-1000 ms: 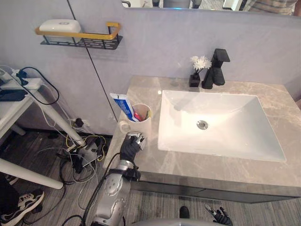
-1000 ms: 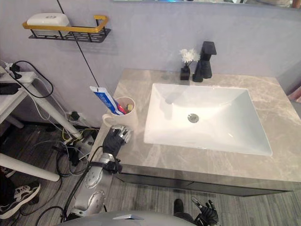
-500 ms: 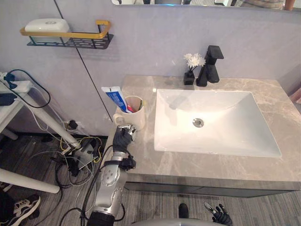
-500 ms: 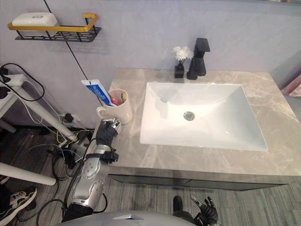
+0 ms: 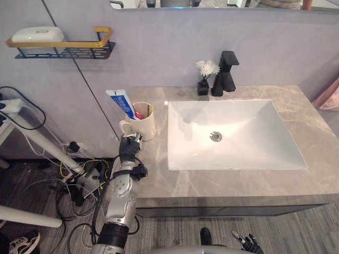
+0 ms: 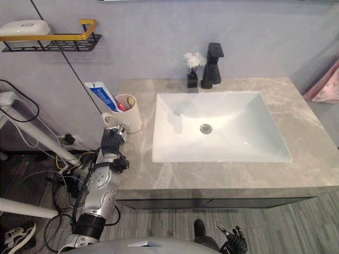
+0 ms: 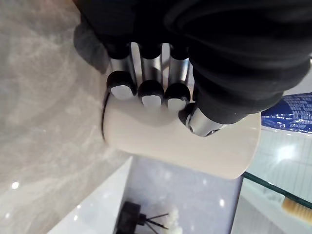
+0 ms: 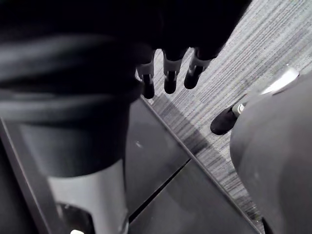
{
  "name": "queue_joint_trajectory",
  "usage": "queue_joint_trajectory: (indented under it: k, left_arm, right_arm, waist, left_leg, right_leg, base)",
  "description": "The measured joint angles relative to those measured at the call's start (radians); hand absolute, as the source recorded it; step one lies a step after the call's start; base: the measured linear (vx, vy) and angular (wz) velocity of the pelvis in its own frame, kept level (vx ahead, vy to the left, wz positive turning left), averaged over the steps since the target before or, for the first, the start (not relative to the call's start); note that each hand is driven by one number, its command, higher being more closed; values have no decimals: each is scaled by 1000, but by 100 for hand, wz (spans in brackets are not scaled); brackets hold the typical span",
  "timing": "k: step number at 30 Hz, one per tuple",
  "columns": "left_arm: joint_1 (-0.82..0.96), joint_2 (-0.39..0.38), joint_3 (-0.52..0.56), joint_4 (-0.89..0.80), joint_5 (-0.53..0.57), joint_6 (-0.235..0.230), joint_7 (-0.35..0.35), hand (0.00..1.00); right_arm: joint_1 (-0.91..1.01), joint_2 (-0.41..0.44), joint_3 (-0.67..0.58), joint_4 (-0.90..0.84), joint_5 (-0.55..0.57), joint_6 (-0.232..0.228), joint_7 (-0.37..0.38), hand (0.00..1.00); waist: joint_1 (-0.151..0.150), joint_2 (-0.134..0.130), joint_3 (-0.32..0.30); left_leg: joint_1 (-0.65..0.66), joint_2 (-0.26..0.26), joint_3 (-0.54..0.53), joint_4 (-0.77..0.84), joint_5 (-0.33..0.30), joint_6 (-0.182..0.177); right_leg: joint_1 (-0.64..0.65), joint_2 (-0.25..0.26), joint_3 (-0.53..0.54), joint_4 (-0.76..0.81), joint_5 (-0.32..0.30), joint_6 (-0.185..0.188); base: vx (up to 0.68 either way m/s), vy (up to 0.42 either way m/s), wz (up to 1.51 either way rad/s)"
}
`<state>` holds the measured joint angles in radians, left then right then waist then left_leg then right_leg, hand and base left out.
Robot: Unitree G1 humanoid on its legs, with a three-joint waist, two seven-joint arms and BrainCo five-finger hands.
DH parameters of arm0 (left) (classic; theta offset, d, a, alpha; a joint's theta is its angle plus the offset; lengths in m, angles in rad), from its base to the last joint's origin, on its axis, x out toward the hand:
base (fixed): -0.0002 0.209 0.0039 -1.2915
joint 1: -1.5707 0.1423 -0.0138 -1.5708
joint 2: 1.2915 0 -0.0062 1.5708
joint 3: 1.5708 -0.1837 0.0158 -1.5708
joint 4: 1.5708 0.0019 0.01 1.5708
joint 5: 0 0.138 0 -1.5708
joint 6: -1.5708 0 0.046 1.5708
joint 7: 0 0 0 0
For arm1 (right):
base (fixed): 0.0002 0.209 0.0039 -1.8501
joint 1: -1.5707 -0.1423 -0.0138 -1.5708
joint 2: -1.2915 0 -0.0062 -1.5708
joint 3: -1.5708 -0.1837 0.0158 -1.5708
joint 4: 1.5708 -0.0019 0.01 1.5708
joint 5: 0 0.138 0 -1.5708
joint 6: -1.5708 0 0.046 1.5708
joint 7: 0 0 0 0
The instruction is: Organize washtable
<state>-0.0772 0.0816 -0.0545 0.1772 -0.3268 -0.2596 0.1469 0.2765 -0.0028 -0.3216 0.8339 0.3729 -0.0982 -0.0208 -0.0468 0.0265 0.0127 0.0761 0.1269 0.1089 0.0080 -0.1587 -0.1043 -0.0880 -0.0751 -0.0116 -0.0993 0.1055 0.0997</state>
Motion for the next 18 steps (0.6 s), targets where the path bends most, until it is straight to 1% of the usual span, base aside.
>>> queue_joint_trajectory:
  k: [8,12,14,18]
  left_arm:
    - [-62,0,6,29,1,1,21,100]
    - [-94,1,6,53,1,11,31,100]
    - [-110,2,6,60,2,19,42,100]
    - [-122,4,7,68,2,21,59,100]
  right_arm:
    - [-2,0,-5,1,0,0,0,0]
    - [-3,1,-5,1,0,0,0,0]
    - [-3,1,-5,1,0,0,0,0]
    - [-3,1,-5,1,0,0,0,0]
  waist:
    - [-3,1,2]
    - [-5,0,3]
    - [-9,-1,3]
    - [-17,-1,3]
  left_leg:
    - [0,0,15,-4,-1,0]
    - [2,-2,18,-4,-2,1]
    - [1,-2,19,-4,-2,1]
    - [0,-3,26,-4,-2,0]
  right_leg:
    - [-16,2,12,0,1,1]
    - [-17,1,14,0,2,1]
    - [-18,1,16,0,3,1]
    - [-23,2,24,0,6,1]
  base:
    - [26,4,-5]
    - [0,0,0]
    - [0,0,0]
    - [-12,-1,-6]
